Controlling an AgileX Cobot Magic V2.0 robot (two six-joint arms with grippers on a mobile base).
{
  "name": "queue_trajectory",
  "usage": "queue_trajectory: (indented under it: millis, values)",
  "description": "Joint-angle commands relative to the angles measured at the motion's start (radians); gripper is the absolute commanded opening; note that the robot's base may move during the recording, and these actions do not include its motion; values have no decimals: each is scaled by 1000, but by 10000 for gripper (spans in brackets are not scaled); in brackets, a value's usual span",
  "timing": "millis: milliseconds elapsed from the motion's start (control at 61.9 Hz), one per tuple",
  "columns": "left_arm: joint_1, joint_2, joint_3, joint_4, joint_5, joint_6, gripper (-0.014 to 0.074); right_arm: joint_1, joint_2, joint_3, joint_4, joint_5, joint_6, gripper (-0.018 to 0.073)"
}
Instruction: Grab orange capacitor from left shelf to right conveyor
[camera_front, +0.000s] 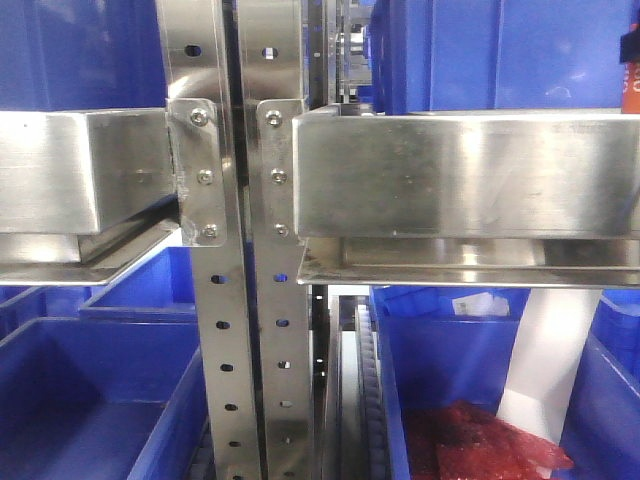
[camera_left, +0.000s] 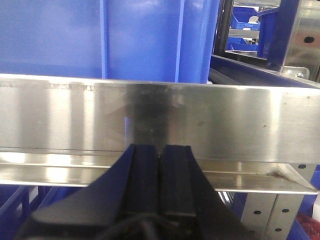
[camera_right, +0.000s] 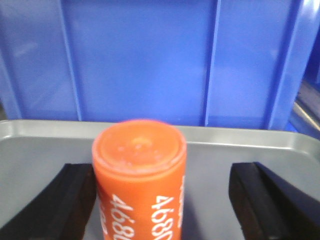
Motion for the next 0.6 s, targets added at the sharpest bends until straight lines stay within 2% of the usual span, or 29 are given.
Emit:
queue_trajectory:
  millis: [0, 323, 436, 582]
  values:
    - [-2, -11, -5, -2, -91, -2, -127, -2, 17, -37, -17, -139, 36, 633]
    - [-2, -11, -5, -2, -91, -2, -127, -2, 127, -47, -32, -281, 70, 607]
    - [-2, -11, -5, -2, -91, -2, -127, -2, 148, -65, -50, -280, 70, 489]
    - [-2, -11, -5, -2, -91, -2, -127, -2, 151, -75, -62, -277, 70, 260]
